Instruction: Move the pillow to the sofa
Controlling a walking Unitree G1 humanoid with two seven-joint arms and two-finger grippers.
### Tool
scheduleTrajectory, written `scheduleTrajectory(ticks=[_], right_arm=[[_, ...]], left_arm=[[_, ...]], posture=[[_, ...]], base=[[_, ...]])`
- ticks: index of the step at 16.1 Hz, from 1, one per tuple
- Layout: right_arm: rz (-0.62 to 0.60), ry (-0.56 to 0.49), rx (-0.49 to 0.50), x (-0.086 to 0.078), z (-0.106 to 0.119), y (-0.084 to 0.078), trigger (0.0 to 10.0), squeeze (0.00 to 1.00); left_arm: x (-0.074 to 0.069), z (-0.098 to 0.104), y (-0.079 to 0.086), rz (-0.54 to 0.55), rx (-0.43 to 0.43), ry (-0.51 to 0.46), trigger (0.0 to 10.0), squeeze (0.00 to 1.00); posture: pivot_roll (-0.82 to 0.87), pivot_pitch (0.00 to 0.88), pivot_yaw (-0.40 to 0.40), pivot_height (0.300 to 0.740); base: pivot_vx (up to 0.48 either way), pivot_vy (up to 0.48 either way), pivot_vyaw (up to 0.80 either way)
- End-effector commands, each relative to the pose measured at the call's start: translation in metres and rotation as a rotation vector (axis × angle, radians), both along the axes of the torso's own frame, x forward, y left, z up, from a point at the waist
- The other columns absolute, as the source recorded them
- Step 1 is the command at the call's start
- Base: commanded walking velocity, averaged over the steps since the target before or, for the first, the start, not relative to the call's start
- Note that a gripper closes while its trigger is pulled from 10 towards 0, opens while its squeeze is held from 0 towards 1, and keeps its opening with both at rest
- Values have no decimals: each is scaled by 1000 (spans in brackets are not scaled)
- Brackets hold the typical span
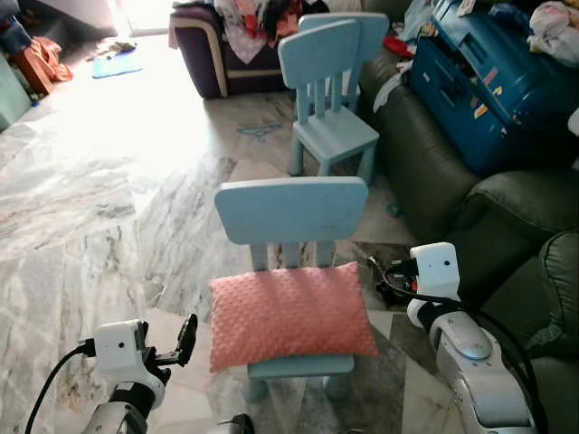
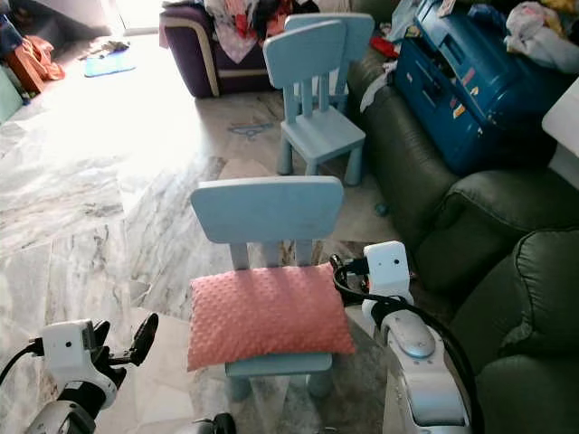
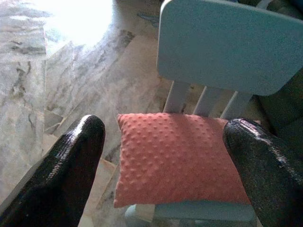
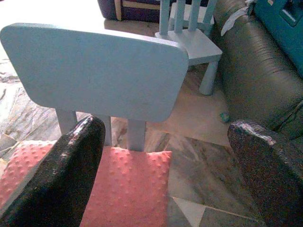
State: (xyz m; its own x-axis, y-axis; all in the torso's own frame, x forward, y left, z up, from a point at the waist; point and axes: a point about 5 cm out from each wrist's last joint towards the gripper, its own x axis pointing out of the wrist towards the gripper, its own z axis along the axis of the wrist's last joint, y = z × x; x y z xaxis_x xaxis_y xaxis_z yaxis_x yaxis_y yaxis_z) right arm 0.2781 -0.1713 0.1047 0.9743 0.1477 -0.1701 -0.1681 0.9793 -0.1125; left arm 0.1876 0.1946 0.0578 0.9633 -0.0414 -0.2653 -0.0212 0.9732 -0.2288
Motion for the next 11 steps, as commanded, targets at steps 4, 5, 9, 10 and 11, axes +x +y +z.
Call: scheduleTrajectory(ticks=[4,5,9,10,11], right_arm=[[25,2,0,-3,3,4,10000,0],[31,4,0,-3,2,5,10000,0],[38,6,5,-2,3,6,10000,0],[38,6,5,-2,3,6,10000,0],[41,6,6,-2,2,7,10000,0]], left_arm=[[-4,0,1,4,9,15,10000,0],[-3,0,0,4,8,16,10000,0],[-2,0,0,5,7,17,10000,0],[-2,0,0,5,8,18,10000,0],[-2,0,0,5,8,18,10000,0]], posture=[[-126,213,29,740],[-126,213,28,740],[-127,208,28,718],[-127,205,28,709],[-128,205,28,700]], base=[[0,0,0],[0,0,0],[0,0,0],[0,0,0],[0,0,0]])
